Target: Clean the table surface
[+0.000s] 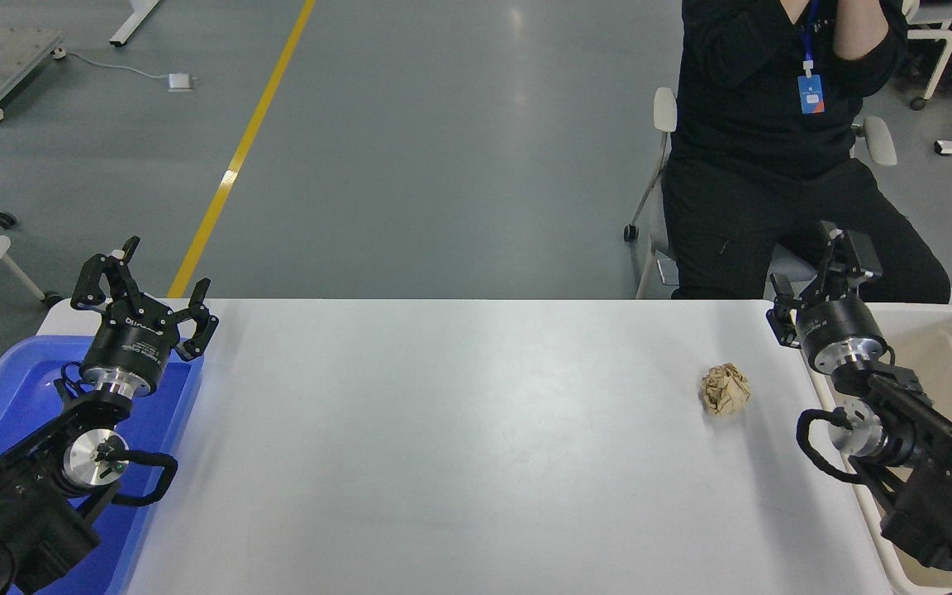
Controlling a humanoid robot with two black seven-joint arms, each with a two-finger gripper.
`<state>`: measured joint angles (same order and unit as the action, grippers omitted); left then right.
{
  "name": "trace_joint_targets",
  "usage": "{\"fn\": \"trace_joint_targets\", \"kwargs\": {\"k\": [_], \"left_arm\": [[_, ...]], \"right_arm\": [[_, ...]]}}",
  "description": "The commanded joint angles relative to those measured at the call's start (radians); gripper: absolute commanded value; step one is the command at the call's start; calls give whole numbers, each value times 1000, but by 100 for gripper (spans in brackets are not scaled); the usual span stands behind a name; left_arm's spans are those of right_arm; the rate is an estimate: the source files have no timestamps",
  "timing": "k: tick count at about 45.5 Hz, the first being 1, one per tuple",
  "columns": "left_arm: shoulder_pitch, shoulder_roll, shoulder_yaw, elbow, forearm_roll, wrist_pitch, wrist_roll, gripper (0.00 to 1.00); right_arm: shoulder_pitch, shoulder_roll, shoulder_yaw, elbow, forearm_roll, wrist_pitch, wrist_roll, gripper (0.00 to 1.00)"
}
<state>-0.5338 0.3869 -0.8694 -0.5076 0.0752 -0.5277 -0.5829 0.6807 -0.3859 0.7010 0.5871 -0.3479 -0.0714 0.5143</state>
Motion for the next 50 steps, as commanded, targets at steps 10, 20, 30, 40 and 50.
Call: {"fn": "trace_joint_targets", "kwargs": {"k": [10, 20, 30, 40, 50], "left_arm": [[0, 1, 0, 0, 0, 0, 0, 100], [0, 1, 1, 0, 0, 0, 0, 100], [0, 1, 1, 0, 0, 0, 0, 100], [0, 1, 1, 0, 0, 0, 0, 100], [0, 0, 0, 0, 0, 0, 0, 100]], "right_arm": [[336, -113, -986, -110, -69, -5, -7, 99], [460, -111, -1357, -110, -213, 12, -5, 99], [491, -108, -1390, -110, -554, 53, -4, 99], [508, -73, -1393, -92, -709, 73, 1, 99], [505, -5, -1391, -56, -709, 82, 1, 99]]}}
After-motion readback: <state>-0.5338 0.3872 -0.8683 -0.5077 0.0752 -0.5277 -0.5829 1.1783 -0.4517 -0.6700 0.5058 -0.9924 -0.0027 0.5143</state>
